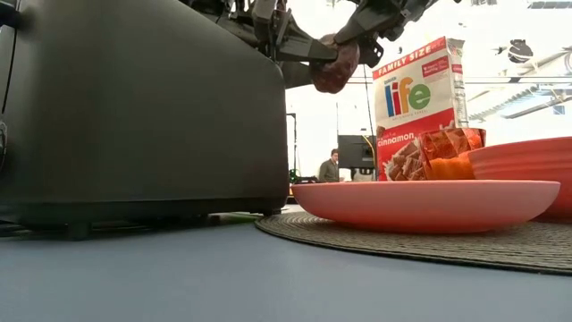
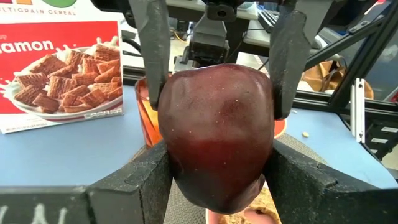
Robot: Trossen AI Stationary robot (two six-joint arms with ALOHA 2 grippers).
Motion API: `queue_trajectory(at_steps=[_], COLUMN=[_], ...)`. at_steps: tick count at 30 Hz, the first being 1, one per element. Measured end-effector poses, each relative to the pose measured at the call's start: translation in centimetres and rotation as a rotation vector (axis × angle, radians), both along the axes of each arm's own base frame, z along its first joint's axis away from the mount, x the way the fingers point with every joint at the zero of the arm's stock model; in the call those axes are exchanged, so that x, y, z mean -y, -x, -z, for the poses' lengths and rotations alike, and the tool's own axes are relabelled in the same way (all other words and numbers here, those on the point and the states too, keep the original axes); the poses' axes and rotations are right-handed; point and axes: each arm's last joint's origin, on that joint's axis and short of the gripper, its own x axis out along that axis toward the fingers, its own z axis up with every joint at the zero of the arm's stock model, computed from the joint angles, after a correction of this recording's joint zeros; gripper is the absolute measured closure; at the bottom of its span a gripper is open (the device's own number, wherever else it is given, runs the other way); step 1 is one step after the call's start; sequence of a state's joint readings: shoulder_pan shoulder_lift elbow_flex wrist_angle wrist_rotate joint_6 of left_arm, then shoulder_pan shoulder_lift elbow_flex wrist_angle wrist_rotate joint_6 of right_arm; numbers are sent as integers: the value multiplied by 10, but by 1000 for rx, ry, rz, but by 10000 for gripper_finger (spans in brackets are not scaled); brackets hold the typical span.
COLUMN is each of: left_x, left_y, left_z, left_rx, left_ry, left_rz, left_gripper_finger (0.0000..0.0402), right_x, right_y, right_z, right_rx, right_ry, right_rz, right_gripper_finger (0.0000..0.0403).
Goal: Arrange a breakfast setting
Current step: Put the apple on the placemat to the top of the pink plate
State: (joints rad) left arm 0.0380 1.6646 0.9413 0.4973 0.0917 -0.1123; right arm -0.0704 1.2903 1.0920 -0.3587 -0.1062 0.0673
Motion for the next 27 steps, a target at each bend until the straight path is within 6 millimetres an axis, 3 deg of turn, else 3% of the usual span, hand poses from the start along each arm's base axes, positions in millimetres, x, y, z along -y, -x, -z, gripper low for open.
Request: queue_trajectory(at_steps=[7,27], left_x=[0,0], left_y=[0,0], left_z=[0,-2], left_rx=[0,20], left_ry=[-3,1], left_rz=[0,-11], left_gripper_finger=[178,143], right_x=[0,0], right_y=[0,0], right_z=[0,0], right_rx=[-1,2], right_ry=[0,1], right_rz=[0,0], right_gripper_finger=[165,168])
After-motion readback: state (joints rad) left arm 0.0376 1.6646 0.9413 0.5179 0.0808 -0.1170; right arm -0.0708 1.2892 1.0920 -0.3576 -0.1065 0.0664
